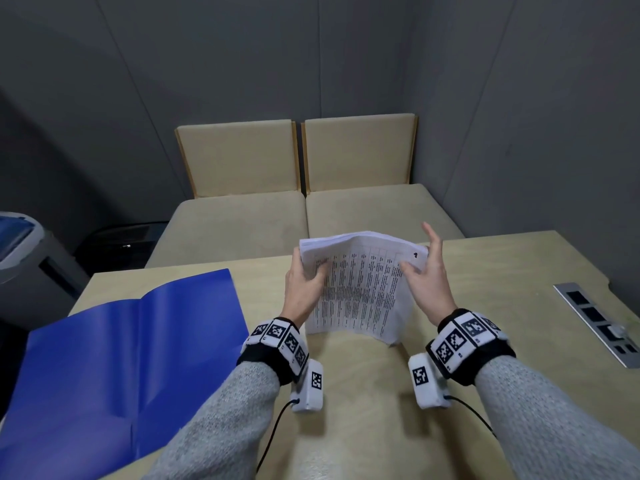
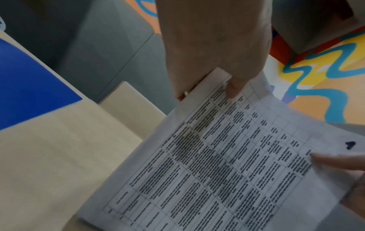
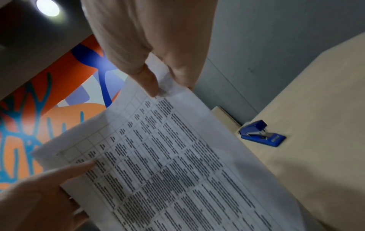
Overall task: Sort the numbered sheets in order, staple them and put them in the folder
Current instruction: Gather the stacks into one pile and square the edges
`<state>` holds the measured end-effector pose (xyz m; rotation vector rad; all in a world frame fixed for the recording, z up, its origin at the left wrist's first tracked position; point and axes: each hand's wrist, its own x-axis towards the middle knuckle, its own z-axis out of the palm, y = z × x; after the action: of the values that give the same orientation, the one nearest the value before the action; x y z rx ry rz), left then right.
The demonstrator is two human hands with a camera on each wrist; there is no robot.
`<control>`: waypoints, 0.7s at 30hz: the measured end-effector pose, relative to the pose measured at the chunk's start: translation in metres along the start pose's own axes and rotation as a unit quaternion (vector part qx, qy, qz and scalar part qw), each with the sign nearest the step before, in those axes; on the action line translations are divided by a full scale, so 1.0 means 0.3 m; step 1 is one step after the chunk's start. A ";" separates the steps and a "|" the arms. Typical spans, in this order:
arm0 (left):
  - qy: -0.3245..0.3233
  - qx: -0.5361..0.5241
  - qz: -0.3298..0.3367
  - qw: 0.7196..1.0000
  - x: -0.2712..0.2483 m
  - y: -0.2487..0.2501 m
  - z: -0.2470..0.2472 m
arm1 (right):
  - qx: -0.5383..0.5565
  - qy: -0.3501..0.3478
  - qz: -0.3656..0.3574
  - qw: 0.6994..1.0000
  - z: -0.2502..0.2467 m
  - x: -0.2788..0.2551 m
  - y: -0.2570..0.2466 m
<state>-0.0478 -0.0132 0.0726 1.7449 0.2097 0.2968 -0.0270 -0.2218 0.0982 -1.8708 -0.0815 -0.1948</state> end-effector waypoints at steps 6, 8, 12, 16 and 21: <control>-0.017 -0.033 -0.029 0.999 -0.001 -0.045 0.017 | 0.073 -0.022 0.099 0.992 0.041 -0.007 0.088; -0.015 -0.038 -0.026 0.999 -0.005 -0.033 0.020 | 0.062 -0.006 0.115 0.991 0.042 0.004 0.088; -0.035 -0.061 -0.073 0.995 -0.001 -0.030 0.010 | 0.002 -0.009 0.126 0.992 0.027 0.060 0.115; -0.086 -0.057 -0.188 0.977 -0.017 -0.111 0.021 | -0.056 -0.082 0.218 0.971 0.024 0.057 0.171; -0.126 -0.035 -0.334 0.933 -0.093 -0.305 0.057 | -0.054 -0.145 0.350 0.924 0.036 -0.035 0.259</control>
<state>-0.0668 -0.0200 -0.0225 1.5209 0.5785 -0.4102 -0.0243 -0.2348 0.0204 -1.9105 0.4025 0.5823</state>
